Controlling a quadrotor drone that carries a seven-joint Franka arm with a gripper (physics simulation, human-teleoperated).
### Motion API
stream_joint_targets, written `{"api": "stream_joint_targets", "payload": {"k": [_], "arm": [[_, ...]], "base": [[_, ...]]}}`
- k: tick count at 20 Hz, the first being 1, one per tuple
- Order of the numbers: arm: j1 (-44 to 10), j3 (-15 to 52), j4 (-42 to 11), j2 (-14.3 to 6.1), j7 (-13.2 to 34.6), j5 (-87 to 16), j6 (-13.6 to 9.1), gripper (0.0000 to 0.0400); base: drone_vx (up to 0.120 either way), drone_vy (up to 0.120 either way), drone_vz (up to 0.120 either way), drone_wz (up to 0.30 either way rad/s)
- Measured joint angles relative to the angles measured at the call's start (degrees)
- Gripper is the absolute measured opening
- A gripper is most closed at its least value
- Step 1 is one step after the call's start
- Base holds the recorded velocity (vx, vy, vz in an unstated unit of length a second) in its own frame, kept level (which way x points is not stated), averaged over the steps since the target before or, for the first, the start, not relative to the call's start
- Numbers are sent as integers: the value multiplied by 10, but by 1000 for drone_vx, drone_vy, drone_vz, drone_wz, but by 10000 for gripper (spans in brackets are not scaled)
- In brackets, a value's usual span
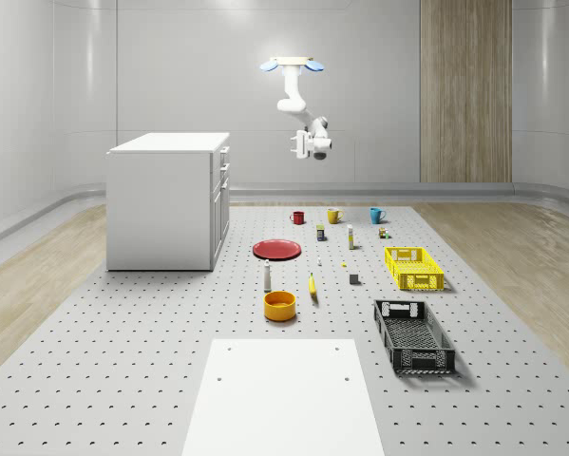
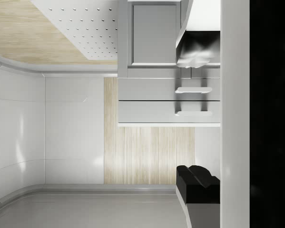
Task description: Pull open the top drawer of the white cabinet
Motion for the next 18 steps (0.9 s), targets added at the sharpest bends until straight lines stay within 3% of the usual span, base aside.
{"api": "stream_joint_targets", "payload": {"k": [18], "arm": [[18,-5,-3,-20,14,-17,17,305]], "base": [[120,0,0,0]]}}
